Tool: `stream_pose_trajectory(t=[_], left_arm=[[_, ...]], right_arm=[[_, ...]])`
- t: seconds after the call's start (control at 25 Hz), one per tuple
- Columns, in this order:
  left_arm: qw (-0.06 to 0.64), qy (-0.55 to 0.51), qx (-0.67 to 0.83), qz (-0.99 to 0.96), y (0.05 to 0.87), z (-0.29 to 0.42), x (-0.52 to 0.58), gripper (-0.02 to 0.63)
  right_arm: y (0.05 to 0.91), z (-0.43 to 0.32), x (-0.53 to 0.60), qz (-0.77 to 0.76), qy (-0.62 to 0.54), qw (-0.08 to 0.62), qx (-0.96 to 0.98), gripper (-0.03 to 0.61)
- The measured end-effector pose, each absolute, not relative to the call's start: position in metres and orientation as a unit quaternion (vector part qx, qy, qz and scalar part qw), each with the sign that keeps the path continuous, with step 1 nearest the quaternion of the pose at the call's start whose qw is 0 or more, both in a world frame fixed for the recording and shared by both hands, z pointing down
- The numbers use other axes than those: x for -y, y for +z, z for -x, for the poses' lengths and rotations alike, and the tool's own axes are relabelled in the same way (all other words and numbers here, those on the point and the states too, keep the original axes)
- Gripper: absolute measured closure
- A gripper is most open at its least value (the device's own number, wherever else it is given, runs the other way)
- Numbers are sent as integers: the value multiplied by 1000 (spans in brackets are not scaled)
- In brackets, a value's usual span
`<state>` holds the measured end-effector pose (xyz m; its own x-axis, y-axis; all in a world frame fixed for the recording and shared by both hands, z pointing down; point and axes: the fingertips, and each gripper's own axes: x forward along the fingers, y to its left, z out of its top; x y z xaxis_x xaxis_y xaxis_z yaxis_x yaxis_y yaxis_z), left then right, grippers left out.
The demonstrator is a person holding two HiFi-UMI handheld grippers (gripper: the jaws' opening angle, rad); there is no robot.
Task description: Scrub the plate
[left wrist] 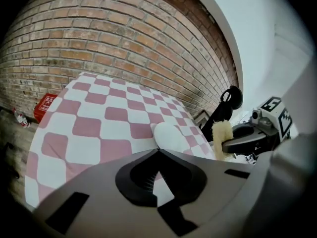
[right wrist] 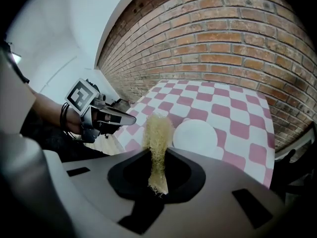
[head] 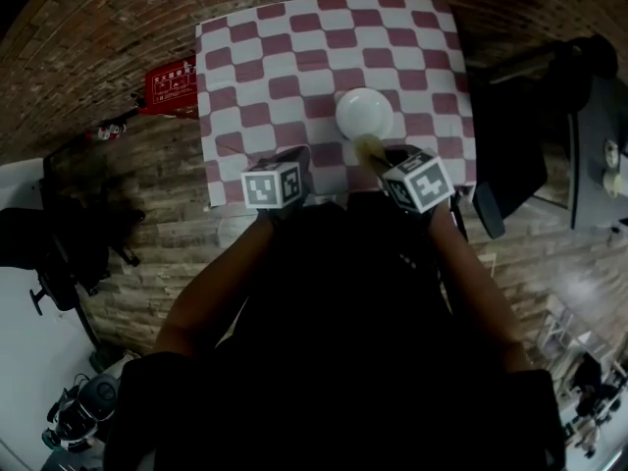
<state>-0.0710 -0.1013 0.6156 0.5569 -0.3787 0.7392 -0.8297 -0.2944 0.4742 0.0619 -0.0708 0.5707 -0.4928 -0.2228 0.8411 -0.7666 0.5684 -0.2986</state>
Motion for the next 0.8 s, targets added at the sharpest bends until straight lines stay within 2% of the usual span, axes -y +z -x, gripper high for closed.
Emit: stream_pose_trajectory(t=[0.36,0.8], left_arm=[[412,248,369,-796,596,74,78,603],[398,230,368,-808,577,34,42,603]], right_arm=[[575,-46,22,-346,352,380,782,526],[571,-72,-17,-356,343,368,787,526]])
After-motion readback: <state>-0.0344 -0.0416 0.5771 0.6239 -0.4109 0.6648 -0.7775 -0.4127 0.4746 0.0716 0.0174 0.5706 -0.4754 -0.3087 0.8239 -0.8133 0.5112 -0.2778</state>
